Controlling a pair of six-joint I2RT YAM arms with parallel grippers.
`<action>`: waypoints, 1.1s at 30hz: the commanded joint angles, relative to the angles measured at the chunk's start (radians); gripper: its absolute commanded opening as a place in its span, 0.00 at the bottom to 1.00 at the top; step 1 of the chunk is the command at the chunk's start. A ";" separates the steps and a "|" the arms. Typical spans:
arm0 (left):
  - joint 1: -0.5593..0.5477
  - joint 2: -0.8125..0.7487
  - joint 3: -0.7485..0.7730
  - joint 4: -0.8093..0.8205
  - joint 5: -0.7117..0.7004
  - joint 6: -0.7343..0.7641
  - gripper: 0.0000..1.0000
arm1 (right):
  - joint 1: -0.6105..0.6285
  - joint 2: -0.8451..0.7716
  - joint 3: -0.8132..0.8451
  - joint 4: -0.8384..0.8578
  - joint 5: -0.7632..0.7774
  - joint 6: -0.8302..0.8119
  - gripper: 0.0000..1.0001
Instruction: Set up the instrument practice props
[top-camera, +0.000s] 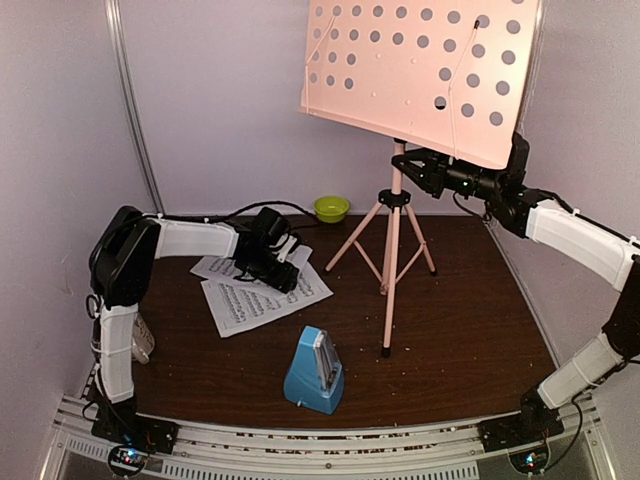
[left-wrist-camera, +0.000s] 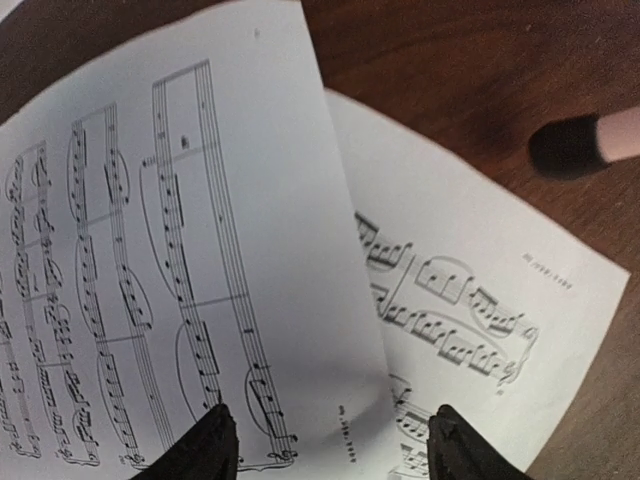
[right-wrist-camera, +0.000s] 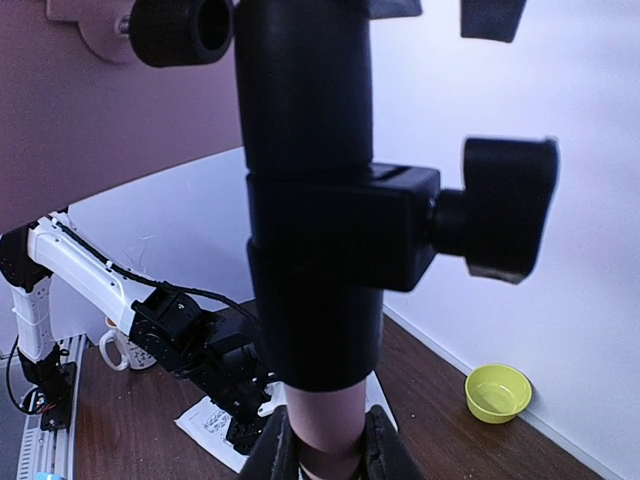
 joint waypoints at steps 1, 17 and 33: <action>0.008 0.024 0.003 -0.076 -0.087 0.037 0.67 | 0.002 -0.034 0.069 0.246 -0.014 0.008 0.00; 0.141 -0.122 -0.298 -0.092 -0.126 -0.013 0.66 | 0.041 0.029 0.115 0.275 -0.045 0.040 0.00; 0.164 -0.351 -0.362 0.098 0.134 0.067 0.70 | 0.100 0.114 0.133 0.481 -0.136 0.183 0.00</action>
